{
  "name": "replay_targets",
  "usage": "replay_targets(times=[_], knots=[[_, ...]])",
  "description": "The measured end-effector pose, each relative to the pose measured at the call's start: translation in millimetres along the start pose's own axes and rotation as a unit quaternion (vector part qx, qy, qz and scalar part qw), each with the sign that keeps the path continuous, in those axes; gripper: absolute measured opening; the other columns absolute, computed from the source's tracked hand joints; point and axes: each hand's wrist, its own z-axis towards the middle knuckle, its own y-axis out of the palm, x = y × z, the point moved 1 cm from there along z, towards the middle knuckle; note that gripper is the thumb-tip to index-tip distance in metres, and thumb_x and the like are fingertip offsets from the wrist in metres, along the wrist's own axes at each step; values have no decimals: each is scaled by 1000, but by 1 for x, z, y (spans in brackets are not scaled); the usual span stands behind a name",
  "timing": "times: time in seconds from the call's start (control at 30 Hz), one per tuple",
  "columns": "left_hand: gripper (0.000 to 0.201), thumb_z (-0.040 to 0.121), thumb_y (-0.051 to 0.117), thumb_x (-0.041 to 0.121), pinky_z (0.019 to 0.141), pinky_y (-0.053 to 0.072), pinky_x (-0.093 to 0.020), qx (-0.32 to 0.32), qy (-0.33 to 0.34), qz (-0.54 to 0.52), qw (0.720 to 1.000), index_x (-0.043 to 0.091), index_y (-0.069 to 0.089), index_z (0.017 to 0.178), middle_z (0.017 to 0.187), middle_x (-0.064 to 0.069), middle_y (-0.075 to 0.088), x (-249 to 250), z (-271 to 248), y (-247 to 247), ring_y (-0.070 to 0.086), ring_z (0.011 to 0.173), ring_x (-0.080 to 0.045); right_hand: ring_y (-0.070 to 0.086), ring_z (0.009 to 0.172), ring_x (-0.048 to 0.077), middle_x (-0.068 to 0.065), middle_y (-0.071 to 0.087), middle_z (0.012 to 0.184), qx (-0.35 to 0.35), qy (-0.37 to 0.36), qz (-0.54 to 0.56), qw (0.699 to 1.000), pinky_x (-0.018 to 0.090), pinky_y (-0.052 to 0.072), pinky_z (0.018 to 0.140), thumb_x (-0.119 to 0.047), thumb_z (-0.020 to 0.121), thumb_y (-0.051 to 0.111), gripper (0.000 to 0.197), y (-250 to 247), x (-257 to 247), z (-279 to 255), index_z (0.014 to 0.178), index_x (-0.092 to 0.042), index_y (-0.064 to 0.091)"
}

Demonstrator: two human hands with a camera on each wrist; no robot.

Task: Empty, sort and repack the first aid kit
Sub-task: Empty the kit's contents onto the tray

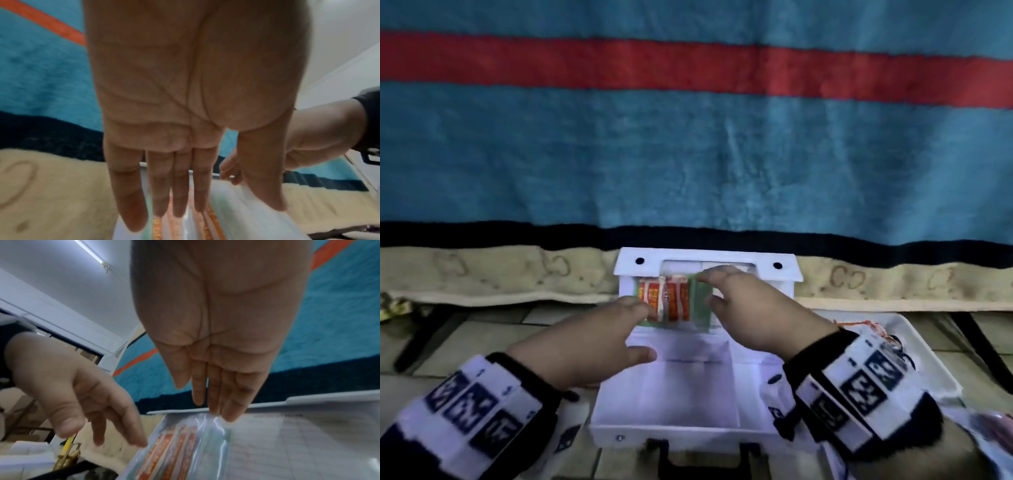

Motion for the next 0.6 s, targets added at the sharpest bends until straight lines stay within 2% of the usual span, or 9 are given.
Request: replay_targets(times=[0.07,0.1,0.17,0.2,0.27,0.33,0.4,0.5,0.6], knots=[[66,91,54,40,97,21,-7,44,15,-21,999,32,19,147,151,14,25,-4,2,-5,30,135,-4,36,134,19,6,40,145,3,-11,-6,1000,19,22,107,-11,95,42,45,8,-4,12,141,-14,39],[67,94,52,34,100,13,-4,70,24,-40,996,33,13,149,154,16,17,-6,4,-7,19,139,2,35,135,19,5,39,145,2,-11,-7,1000,21,23,110,-12,95,42,47,13,-4,16,142,-14,38],[66,97,44,20,99,-3,3,112,33,-75,990,32,7,150,155,20,5,-10,7,-10,0,134,14,39,130,23,4,42,138,18,-10,-15,1000,33,32,110,-13,92,46,47,19,-4,23,139,-16,41],[64,97,40,14,96,-5,5,129,39,-87,987,31,7,149,154,22,5,-12,10,-10,-2,131,16,42,126,23,2,45,133,37,-5,-25,999,36,36,107,-11,90,49,46,21,-4,27,135,-18,45],[61,96,38,9,102,3,3,161,56,-96,981,31,15,149,151,24,15,-17,16,-12,10,134,13,48,120,22,0,52,126,78,9,-33,996,32,40,101,-7,87,50,46,20,-6,33,129,-24,51],[52,95,40,9,108,26,-14,189,65,-84,976,29,34,143,144,17,35,-23,25,-13,35,131,-3,57,111,21,-1,60,120,100,32,-23,994,27,45,90,-6,86,53,43,16,-10,38,123,-29,55],[41,94,43,10,100,40,-28,204,62,-73,974,27,51,130,129,9,52,-25,33,-17,50,118,-12,63,101,22,-1,68,107,106,40,-25,993,27,49,81,-11,85,59,33,12,-14,41,110,-32,63],[22,94,48,18,88,46,-30,207,50,-54,976,24,62,109,108,6,61,-23,43,-19,58,102,-14,63,95,22,-1,70,99,100,35,-36,994,26,46,74,-23,86,62,18,10,-20,42,100,-31,67],[13,90,54,21,84,48,-34,190,30,-36,981,22,62,100,99,4,59,-19,53,-16,58,95,-17,62,96,28,4,66,102,98,20,-126,987,29,41,69,-18,88,57,17,15,-23,44,101,-26,64]])
